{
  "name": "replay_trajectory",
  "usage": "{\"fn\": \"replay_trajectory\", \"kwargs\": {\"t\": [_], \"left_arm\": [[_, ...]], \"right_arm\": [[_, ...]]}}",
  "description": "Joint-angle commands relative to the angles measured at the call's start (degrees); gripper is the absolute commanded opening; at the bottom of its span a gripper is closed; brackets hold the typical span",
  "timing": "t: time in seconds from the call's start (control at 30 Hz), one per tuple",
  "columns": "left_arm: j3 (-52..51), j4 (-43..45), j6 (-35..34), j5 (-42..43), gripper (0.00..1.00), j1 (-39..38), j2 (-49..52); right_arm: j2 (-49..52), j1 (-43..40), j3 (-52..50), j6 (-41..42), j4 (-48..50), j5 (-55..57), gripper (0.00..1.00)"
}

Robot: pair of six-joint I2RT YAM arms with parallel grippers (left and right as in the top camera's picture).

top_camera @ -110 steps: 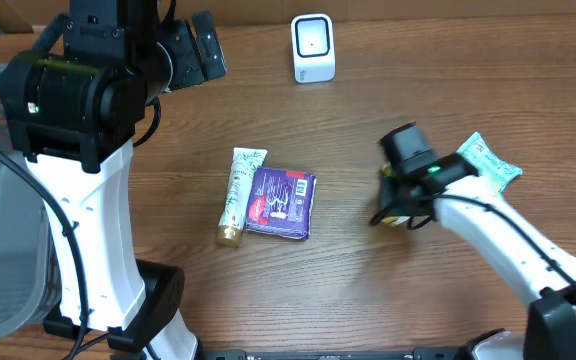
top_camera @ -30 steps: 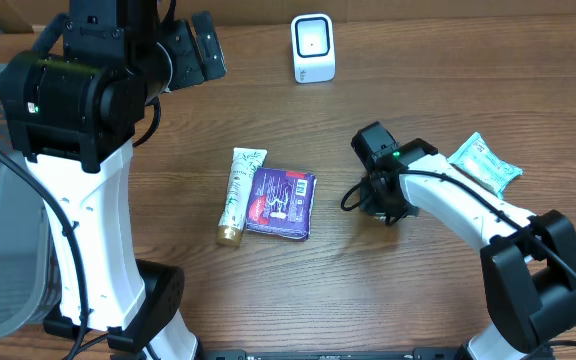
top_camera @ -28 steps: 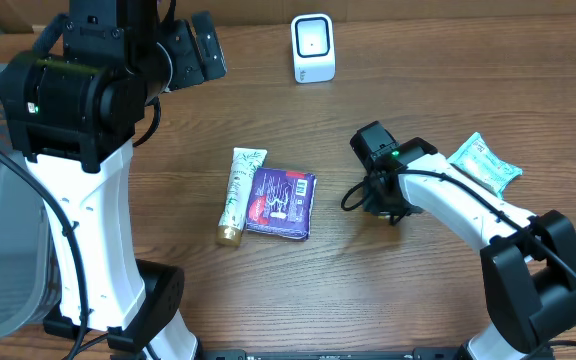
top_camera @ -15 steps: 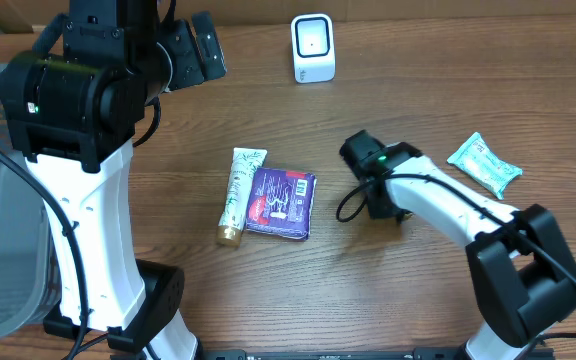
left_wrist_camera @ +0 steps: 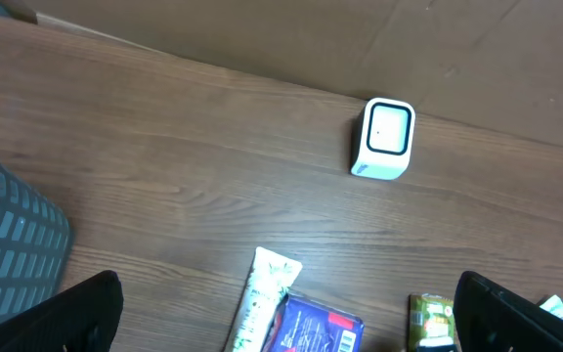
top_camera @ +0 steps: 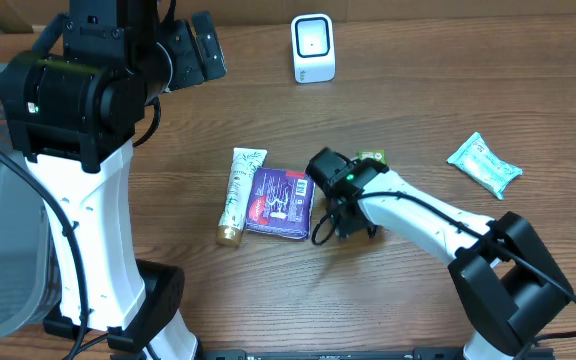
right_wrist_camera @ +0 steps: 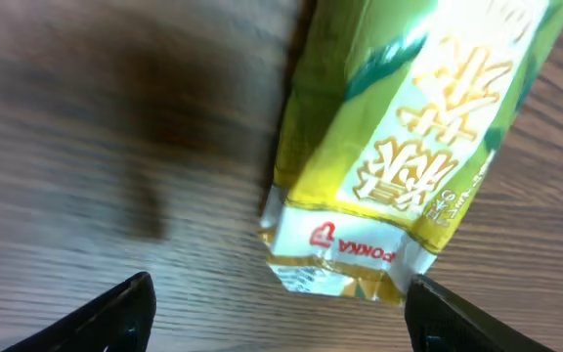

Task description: Scan the item barcode

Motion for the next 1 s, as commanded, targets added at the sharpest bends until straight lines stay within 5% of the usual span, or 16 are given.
{"fn": "replay_trajectory", "kwargs": {"t": [0.0, 0.17, 0.3, 0.97], "left_arm": [[-0.20, 0.09, -0.44, -0.79, 1.00, 0.22, 0.31], [-0.20, 0.09, -0.42, -0.79, 1.00, 0.20, 0.31], [-0.20, 0.09, -0.44, -0.79, 0.99, 0.22, 0.31], [-0.20, 0.09, -0.42, -0.79, 1.00, 0.22, 0.31]], "right_arm": [[-4.11, -3.10, 5.03, 9.90, -1.46, -0.50, 0.82], [-9.29, -10.95, 6.45, 13.97, -2.38, -1.49, 0.82], [-8.59, -14.36, 5.18, 4.76, -1.57, -7.45, 0.84], [-7.32, -13.38, -14.05, -2.67, 19.78, -15.04, 0.84]]}}
